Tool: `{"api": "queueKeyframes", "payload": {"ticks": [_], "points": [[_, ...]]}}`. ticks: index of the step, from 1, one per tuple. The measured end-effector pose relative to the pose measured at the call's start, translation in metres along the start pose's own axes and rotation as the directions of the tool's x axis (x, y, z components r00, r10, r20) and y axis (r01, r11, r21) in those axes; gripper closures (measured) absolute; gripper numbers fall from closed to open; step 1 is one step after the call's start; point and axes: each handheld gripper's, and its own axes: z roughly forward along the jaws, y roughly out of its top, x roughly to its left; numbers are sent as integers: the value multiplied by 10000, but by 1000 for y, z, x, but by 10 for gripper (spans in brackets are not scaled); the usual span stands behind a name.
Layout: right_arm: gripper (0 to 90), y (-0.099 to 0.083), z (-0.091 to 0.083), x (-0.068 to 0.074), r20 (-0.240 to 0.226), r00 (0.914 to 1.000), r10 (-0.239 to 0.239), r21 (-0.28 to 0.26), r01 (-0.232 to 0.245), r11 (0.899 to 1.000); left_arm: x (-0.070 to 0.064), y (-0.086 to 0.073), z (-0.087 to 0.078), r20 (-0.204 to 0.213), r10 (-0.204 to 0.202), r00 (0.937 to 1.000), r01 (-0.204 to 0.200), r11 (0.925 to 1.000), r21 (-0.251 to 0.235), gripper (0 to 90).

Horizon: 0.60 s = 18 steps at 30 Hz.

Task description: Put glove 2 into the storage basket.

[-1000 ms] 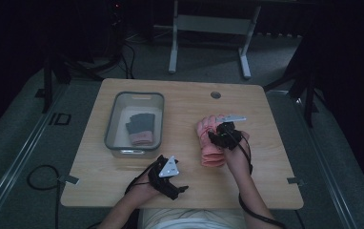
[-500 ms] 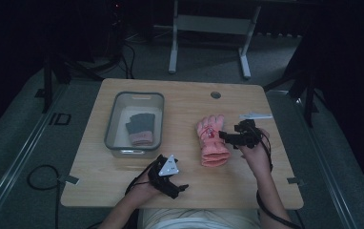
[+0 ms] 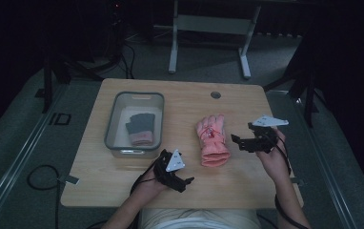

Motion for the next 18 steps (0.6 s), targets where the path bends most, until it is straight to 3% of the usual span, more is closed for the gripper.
{"api": "queueKeyframes", "payload": {"ticks": [2, 5, 7, 11, 14, 16, 17, 18], "points": [[141, -2, -4, -2, -16, 10000, 95, -116, -95, 9999, 1, 6, 2, -15, -109, 9999, 109, 9999, -16, 38], [139, -5, -9, -2, -366, 9983, 457, -247, -466, 9986, 5, 16, 6, 177, -724, 9972, 724, 9974, -9, 39], [131, -6, -8, 0, -515, 9978, 411, -275, -426, 9987, 7, 26, 7, 264, -882, 9958, 885, 9960, -114, 39], [119, -7, -1, 0, -786, 9950, 611, 15, -612, 9981, 13, 48, 5, 481, -937, 9944, 957, 9945, -417, 39], [99, -7, 0, 0, -1106, 9892, 958, -243, -990, 9948, 19, 65, 4, 619, -978, 9933, 1025, 9916, -794, 41], [100, -7, 0, 1, -1033, 9908, 876, -318, -913, 9953, 20, 71, 4, 551, -944, 9940, 990, 9911, -887, 46], [100, -6, 0, 2, -859, 9934, 762, -286, -790, 9965, 24, 82, 6, 441, -693, 9966, 732, 9929, -940, 46], [141, -5, 2, 5, -702, 9965, 447, -189, -461, 9988, 26, 87, 7, 433, -585, 9973, 625, 9933, -970, 46]]}}
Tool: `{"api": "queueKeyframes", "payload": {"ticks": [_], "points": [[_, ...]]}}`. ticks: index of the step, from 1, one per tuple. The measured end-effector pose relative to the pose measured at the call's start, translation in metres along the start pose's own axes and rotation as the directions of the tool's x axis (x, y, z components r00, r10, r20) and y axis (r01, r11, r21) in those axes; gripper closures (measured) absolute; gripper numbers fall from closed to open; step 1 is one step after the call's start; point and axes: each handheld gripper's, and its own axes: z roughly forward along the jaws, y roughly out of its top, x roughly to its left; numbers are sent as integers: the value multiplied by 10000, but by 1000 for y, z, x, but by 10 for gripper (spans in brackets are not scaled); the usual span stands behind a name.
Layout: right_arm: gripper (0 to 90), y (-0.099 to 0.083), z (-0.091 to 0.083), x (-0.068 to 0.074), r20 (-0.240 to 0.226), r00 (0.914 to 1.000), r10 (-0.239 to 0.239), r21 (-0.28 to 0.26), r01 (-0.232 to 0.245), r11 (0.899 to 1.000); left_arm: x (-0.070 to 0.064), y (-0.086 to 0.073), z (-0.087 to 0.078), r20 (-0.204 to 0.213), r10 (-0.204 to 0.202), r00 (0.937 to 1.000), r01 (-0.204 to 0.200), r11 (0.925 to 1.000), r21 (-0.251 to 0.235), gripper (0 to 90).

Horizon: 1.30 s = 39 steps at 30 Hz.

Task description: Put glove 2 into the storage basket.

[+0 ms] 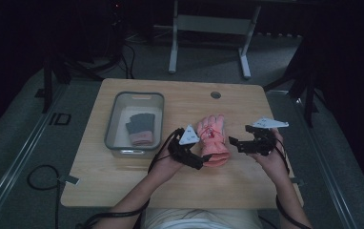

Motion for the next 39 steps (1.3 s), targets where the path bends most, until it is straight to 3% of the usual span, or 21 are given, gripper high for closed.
{"api": "queueKeyframes", "payload": {"ticks": [4, 7, 9, 10, 12, 16, 18, 21, 25, 27, 28, 30, 31, 33, 34, 36, 37, 38, 39], "points": [[258, 4, 4, 1, 303, 9990, -336, -3, 336, 9994, 9, 16, 7, -18, 241, 9997, -241, 9997, 11, 46], [434, 7, 8, -1, 502, 9987, -95, -123, 102, 9999, 19, 23, 14, 82, 73, 9999, -74, 9999, 100, 53], [618, 9, 11, -2, 568, 9984, 65, -1, -65, 10000, 25, 26, 19, 172, -243, 9996, 242, 9997, 75, 68], [629, 10, 14, -2, 575, 9983, 112, 20, -114, 9999, 28, 27, 22, 155, -354, 9993, 352, 9993, 121, 75], [690, 15, 21, 0, 479, 9988, 67, 174, -76, 9998, 33, 29, 28, -333, -407, 9986, 415, 9989, 234, 138], [721, 23, 38, 4, 460, 9989, -117, 333, 102, 9994, 42, 31, 41, -851, -594, 9946, 648, 9960, 613, 160], [712, 27, 48, 4, 489, 9988, -24, 547, -2, 9985, 48, 30, 46, -742, -1023, 9920, 1075, 9917, 699, 177], [609, 29, 61, 4, 551, 9984, 104, 651, -140, 9978, 56, 25, 53, -911, -1512, 9843, 1599, 9823, 971, 191], [535, 25, 74, 4, 584, 9980, 233, 833, -281, 9961, 67, 14, 64, -1138, -2283, 9669, 2444, 9570, 1561, 206], [493, 18, 80, 1, 525, 9982, 297, 1221, -360, 9919, 69, 6, 71, -1187, -2638, 9572, 2829, 9393, 1940, 211], [493, 18, 80, 1, 525, 9982, 297, 1221, -360, 9919, 69, 6, 71, -1187, -2638, 9572, 2829, 9393, 1940, 217], [453, 9, 86, -9, 113, 9963, 858, 1654, -865, 9824, 71, -5, 81, -1235, -3091, 9430, 3310, 9098, 2504, 219], [444, 7, 87, -12, 111, 9966, 812, 1918, -818, 9780, 71, -8, 84, -1394, -3221, 9364, 3484, 9013, 2575, 226], [426, 3, 90, -16, -75, 9965, 829, 2260, -791, 9709, 73, -13, 90, -1264, -3645, 9226, 3856, 8811, 2738, 228], [416, 2, 92, -18, -150, 9961, 870, 2428, -808, 9667, 74, -16, 94, -1149, -3969, 9106, 4130, 8642, 2875, 231], [406, -3, 98, -21, -393, 9930, 1118, 2804, -965, 9550, 76, -20, 101, -982, -4329, 8961, 4409, 8421, 3107, 235], [407, -5, 101, -23, -455, 9910, 1256, 2944, -1069, 9497, 78, -22, 104, -877, -4594, 8839, 4621, 8291, 3146, 235], [408, -7, 103, -24, -547, 9880, 1444, 3021, -1215, 9455, 80, -24, 106, -746, -4815, 8732, 4785, 8186, 3177, 236], [409, -9, 104, -26, -603, 9852, 1602, 3036, -1348, 9432, 81, -26, 108, -668, -4941, 8668, 4878, 8127, 3189, 238]]}}
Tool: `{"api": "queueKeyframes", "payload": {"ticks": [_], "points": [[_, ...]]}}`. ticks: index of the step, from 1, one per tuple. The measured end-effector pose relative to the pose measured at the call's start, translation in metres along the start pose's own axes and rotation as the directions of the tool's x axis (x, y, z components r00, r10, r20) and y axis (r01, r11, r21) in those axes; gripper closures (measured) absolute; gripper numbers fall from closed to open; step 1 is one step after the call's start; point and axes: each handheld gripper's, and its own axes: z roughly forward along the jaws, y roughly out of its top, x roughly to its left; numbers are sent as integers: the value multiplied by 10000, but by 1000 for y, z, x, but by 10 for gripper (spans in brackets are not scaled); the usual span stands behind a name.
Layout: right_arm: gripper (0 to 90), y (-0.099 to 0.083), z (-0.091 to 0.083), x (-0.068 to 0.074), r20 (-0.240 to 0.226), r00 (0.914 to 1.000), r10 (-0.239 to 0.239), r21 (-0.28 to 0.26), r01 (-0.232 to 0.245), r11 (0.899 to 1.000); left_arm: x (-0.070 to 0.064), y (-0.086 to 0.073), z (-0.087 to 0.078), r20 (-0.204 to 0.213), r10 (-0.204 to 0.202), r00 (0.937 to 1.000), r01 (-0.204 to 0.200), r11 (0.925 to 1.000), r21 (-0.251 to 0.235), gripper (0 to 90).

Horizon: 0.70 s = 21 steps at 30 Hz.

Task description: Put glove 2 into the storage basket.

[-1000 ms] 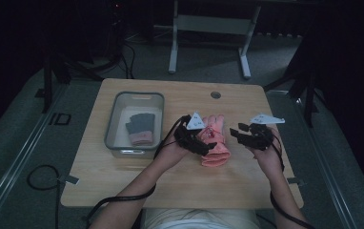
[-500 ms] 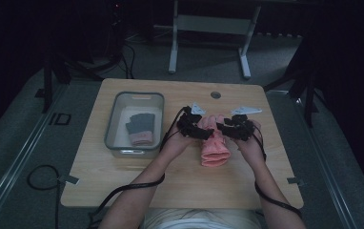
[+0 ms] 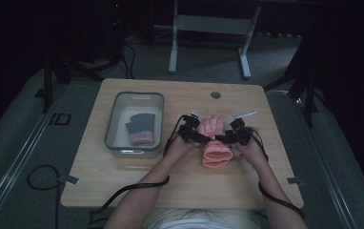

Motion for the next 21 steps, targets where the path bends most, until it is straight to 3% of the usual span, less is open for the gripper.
{"api": "queueKeyframes", "payload": {"ticks": [3, 5, 7, 11, 15, 21], "points": [[476, -3, 4, -3, -459, 9985, 295, -111, -300, 9995, 5, -2, 3, 669, -276, 9974, 281, 9996, -63, 315], [520, -4, 5, -2, -525, 9980, 361, -116, -368, 9993, 8, -4, 3, 1195, -495, 9916, 508, 9987, -79, 433], [561, -3, 5, 0, -494, 9980, 393, -109, -399, 9991, 5, -5, 1, 1325, -343, 9906, 377, 9990, -231, 558], [610, -3, 1, 4, -436, 9983, 384, -280, -396, 9988, -2, -1, -6, 1096, 134, 9939, -104, 9996, -278, 690], [631, -6, -5, -1, -774, 9957, 511, -506, -551, 9972, -11, 3, -11, 859, 392, 9955, -363, 9987, -344, 707], [647, -4, -19, 0, -909, 9941, 586, -1064, -682, 9920, -24, 12, -28, 662, 770, 9948, -722, 9947, -734, 726]]}}
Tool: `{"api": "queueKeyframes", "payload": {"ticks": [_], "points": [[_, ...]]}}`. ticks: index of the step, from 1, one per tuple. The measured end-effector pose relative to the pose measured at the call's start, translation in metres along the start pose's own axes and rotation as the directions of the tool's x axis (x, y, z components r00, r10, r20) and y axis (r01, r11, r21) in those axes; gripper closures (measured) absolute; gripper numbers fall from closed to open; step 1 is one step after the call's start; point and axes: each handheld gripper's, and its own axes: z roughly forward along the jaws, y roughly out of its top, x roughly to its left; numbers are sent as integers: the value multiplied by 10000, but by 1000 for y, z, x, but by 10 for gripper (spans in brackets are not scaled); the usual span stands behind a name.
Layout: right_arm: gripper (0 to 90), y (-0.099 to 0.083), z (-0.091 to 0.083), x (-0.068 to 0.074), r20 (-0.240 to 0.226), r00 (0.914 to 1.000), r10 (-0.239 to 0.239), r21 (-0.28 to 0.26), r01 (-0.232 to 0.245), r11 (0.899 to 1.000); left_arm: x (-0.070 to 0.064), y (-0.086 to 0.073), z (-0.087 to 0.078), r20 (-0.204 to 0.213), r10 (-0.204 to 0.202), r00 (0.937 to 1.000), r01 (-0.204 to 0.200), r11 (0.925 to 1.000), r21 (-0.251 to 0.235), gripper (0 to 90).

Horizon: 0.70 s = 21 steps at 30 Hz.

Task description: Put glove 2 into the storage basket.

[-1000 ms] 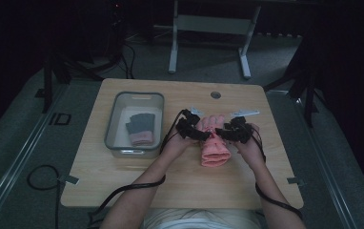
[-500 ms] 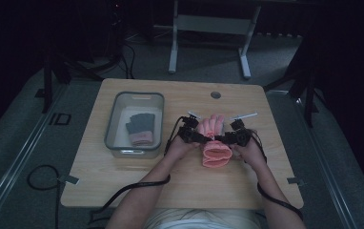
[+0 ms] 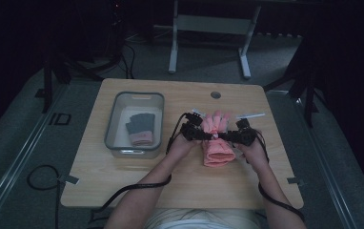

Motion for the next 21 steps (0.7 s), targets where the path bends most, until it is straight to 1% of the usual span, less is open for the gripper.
{"api": "queueKeyframes", "payload": {"ticks": [3, 5, 8, 11, 14, 18, 21], "points": [[650, 5, -8, 6, 75, 9999, -88, -250, 89, 9996, -5, 5, -8, -173, 172, 9997, -173, 9998, -67, 731], [652, 9, -11, 10, 151, 9998, -157, -370, 162, 9992, -7, 8, -14, -238, 226, 9995, -229, 9997, -122, 735], [654, 14, -15, 15, 147, 9996, -235, -567, 243, 9981, -9, 13, -24, -324, 337, 9989, -345, 9991, -241, 740], [654, 22, -18, 21, 90, 9993, -361, -723, 367, 9967, -10, 18, -34, -479, 275, 9985, -289, 9991, -296, 740], [654, 30, -18, 27, -16, 9991, -431, -804, 428, 9958, -12, 21, -45, -777, 279, 9966, -302, 9991, -282, 739], [654, 40, -18, 37, -124, 9986, -513, -922, 500, 9945, -10, 23, -59, -887, 240, 9958, -272, 9990, -343, 738], [654, 47, -18, 44, -133, 9981, -595, -969, 579, 9936, -9, 26, -70, -1046, 215, 9943, -261, 9987, -428, 739]]}}
